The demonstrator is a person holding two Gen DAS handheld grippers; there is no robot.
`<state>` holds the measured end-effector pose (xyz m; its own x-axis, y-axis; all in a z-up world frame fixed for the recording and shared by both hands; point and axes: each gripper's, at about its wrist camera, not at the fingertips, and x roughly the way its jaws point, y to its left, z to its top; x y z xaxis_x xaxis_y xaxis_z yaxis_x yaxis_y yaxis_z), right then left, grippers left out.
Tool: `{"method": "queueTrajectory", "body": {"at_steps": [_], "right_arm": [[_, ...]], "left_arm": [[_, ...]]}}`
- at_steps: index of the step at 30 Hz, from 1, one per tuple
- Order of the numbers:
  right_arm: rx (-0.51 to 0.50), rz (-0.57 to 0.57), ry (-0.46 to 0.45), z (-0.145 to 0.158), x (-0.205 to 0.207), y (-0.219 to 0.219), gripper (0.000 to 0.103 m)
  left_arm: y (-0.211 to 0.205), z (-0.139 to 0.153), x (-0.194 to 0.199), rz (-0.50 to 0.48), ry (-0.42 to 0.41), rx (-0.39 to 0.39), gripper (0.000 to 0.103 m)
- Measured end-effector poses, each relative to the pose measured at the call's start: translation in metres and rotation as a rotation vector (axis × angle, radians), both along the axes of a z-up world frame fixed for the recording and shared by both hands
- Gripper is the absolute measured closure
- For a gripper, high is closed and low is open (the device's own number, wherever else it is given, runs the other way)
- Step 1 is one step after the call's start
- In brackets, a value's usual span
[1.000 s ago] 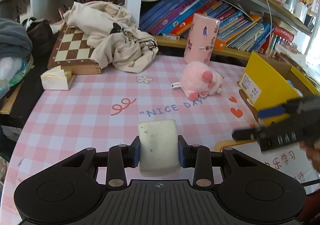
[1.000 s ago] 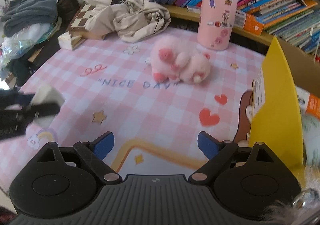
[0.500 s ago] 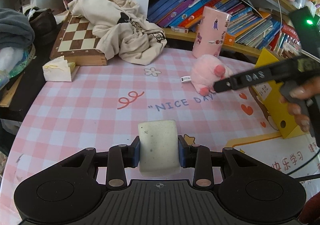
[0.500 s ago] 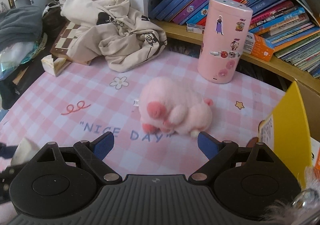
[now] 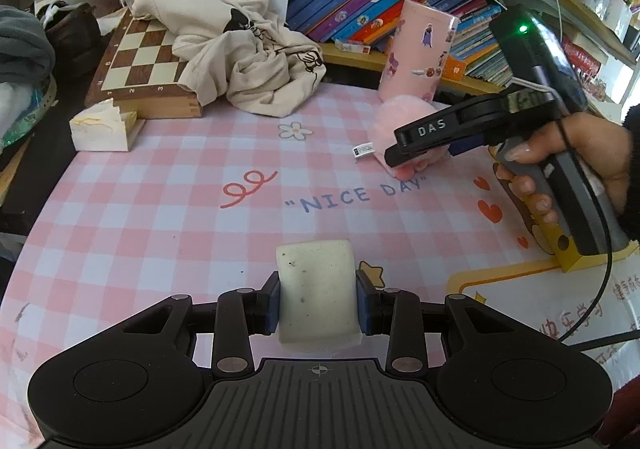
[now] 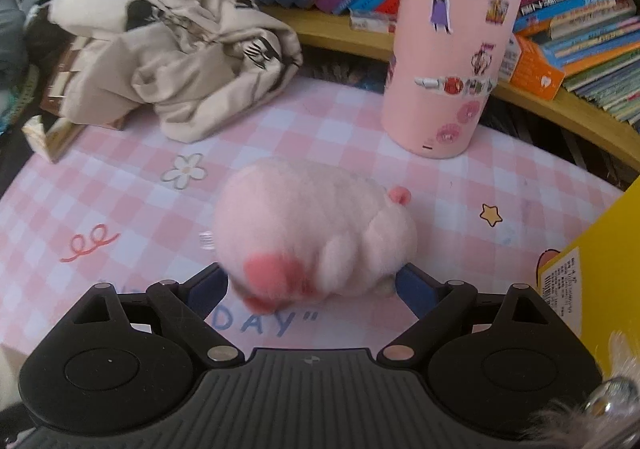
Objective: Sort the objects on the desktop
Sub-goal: 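Hold eraser in left tool while right tool moves down to pink pig plush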
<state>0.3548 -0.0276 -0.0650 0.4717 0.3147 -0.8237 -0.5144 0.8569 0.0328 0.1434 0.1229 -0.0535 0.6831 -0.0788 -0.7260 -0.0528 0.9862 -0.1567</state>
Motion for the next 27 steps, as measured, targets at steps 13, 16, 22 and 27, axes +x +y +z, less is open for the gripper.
{"method": "queueTrajectory", "body": {"at_steps": [13, 16, 22, 27], "right_arm": [[0.021, 0.018, -0.039, 0.008, -0.005, 0.000, 0.040], [0.038, 0.034, -0.043, 0.015, -0.015, -0.002, 0.043], [0.042, 0.085, -0.026, 0.026, -0.040, -0.006, 0.088], [0.026, 0.067, -0.015, 0.027, -0.052, -0.013, 0.088]], "left_arm": [[0.000, 0.003, 0.000, 0.005, -0.011, 0.006, 0.069], [-0.001, 0.005, -0.001, 0.004, -0.020, 0.010, 0.069], [-0.004, 0.011, -0.004, -0.005, -0.043, 0.019, 0.069], [-0.007, 0.016, -0.011, -0.016, -0.063, 0.022, 0.069]]}}
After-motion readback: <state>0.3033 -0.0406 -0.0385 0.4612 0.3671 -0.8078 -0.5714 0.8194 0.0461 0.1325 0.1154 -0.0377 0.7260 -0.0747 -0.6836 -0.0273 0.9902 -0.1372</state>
